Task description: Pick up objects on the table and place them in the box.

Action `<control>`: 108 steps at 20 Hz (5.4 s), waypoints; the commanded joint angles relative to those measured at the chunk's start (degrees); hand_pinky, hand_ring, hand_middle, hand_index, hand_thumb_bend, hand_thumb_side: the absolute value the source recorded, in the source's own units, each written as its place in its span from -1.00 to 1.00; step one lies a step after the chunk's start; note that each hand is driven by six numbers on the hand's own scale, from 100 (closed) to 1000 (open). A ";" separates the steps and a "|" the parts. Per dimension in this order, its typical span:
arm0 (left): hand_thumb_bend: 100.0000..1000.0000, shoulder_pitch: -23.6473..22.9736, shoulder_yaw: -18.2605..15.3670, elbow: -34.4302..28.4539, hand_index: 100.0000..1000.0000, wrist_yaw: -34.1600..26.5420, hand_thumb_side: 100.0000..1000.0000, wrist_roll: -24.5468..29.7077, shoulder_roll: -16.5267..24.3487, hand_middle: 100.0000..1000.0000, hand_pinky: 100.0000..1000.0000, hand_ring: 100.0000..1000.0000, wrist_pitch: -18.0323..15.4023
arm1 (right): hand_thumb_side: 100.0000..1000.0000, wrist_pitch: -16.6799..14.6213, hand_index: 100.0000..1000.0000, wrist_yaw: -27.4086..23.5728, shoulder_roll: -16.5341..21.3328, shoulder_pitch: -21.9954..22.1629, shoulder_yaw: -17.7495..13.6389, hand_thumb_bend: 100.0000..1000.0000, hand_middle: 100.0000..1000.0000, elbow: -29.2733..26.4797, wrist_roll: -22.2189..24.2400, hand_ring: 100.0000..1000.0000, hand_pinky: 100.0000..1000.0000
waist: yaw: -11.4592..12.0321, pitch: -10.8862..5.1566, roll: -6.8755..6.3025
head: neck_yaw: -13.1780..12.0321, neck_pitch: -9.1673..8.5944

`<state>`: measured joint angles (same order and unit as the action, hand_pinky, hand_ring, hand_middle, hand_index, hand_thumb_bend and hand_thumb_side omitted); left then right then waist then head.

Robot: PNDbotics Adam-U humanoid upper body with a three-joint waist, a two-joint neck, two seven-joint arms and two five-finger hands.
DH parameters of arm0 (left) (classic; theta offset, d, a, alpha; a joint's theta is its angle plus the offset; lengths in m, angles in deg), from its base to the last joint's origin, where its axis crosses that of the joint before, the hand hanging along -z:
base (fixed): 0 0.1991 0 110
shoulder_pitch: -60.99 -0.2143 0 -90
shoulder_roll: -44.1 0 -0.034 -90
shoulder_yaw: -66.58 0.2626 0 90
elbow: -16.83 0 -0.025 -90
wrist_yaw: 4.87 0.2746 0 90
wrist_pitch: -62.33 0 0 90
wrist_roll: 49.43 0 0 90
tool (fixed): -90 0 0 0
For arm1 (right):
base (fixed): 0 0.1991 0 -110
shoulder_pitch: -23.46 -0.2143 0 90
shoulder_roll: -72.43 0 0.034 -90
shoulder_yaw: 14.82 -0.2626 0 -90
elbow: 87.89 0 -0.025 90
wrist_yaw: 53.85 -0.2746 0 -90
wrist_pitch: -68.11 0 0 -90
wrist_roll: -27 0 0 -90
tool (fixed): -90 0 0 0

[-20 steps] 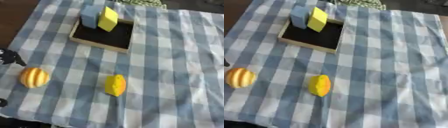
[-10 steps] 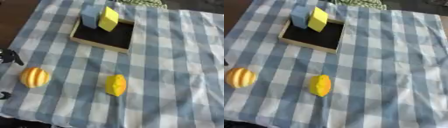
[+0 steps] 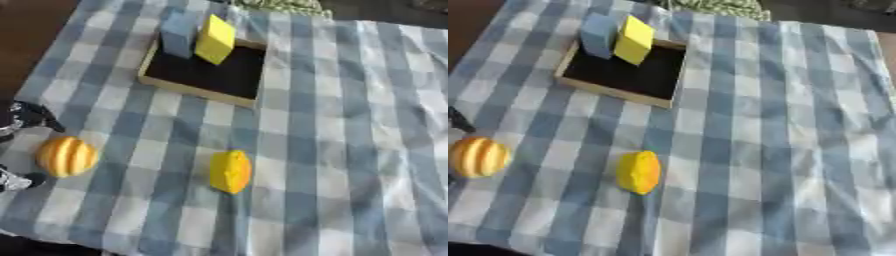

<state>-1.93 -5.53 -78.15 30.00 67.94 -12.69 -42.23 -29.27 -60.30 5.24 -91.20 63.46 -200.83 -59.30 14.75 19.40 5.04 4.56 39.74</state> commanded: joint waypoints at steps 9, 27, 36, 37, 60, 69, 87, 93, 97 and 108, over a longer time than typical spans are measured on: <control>-0.56 2.64 1.20 2.68 0.42 0.81 -0.70 -0.38 -1.81 0.23 0.56 0.37 -0.79 | -0.18 0.19 0.34 -0.67 0.23 -0.56 -0.91 -1.00 -0.08 -0.63 1.68 0.73 0.93 | -0.21 -1.53 -1.04 | -0.45 -0.52; -0.64 1.91 -4.76 -15.44 0.15 -2.10 -0.78 -1.96 1.94 0.07 0.45 0.24 1.36 | -0.18 0.42 0.34 -0.77 -0.16 -0.35 -1.20 -1.00 -0.08 -0.50 2.10 0.74 0.94 | 0.29 -1.67 -1.01 | 0.60 -0.38; -0.44 7.27 -3.81 -17.42 0.19 -5.27 -0.86 -0.48 0.43 0.09 0.46 0.23 2.15 | -0.18 0.55 0.34 -0.93 -0.44 -0.13 -1.30 -1.00 -0.09 -0.45 2.28 0.74 0.94 | 0.04 -1.82 -1.23 | 0.88 -0.30; -0.46 8.43 -3.45 -17.03 0.19 -5.67 -0.87 -0.15 -0.19 0.09 0.46 0.23 2.10 | -0.18 0.57 0.34 -0.94 -0.44 -0.10 -1.32 -1.00 -0.08 -0.45 2.27 0.74 0.94 | 0.02 -1.86 -1.26 | 0.96 -0.30; -0.64 35.48 1.85 19.64 0.21 7.11 -0.92 -3.10 -26.14 0.08 0.49 0.24 -11.14 | -0.18 1.00 0.34 -1.89 -1.78 -1.48 -0.82 -1.00 -0.09 -0.62 3.29 0.74 0.95 | -1.30 -1.63 -1.02 | 0.38 -1.32; -0.89 37.12 -1.78 28.71 0.22 9.51 -0.94 -5.78 -31.46 0.06 0.54 0.24 -11.35 | -0.18 1.13 0.34 -2.08 -2.71 -1.61 -0.97 -1.00 -0.09 -0.49 3.71 0.75 0.96 | -1.73 -1.17 -0.48 | -0.39 -2.13; -0.38 36.64 -2.99 32.79 0.52 16.92 -0.83 -6.00 -32.40 0.27 0.64 0.44 -10.19 | -0.18 1.66 0.33 -2.60 -3.64 -0.92 -1.56 -1.00 -0.10 -0.64 3.70 0.75 0.97 | -1.98 -1.22 -0.36 | -0.34 -2.03; -0.25 36.39 -3.27 32.99 0.60 19.94 -0.85 -6.69 -32.59 0.32 0.65 0.47 -8.06 | -0.18 1.80 0.33 -2.66 -4.03 -0.71 -1.71 -1.00 -0.10 -0.66 3.86 0.74 0.97 | -2.03 -1.27 -0.38 | -0.29 -1.95; -0.25 36.27 -3.27 33.10 0.60 20.69 -0.85 -6.93 -32.64 0.32 0.65 0.47 -7.85 | -0.18 1.89 0.33 -2.66 -4.14 -0.62 -1.78 -1.00 -0.10 -0.68 3.92 0.74 0.97 | -2.05 -1.30 -0.40 | -0.32 -1.91; -0.50 35.49 -2.72 28.36 0.54 15.99 -0.90 -5.23 -31.67 0.24 0.64 0.43 -7.43 | -0.18 1.99 0.33 -2.52 -4.17 -0.50 -1.86 -1.00 -0.10 -0.54 4.15 0.75 0.97 | -1.81 -1.59 -0.40 | -0.03 -1.81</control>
<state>32.58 -8.04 -47.97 47.14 62.16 -45.70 -49.71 -27.31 -62.60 0.00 -91.22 62.43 -200.81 -55.09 12.97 19.09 4.72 4.36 38.22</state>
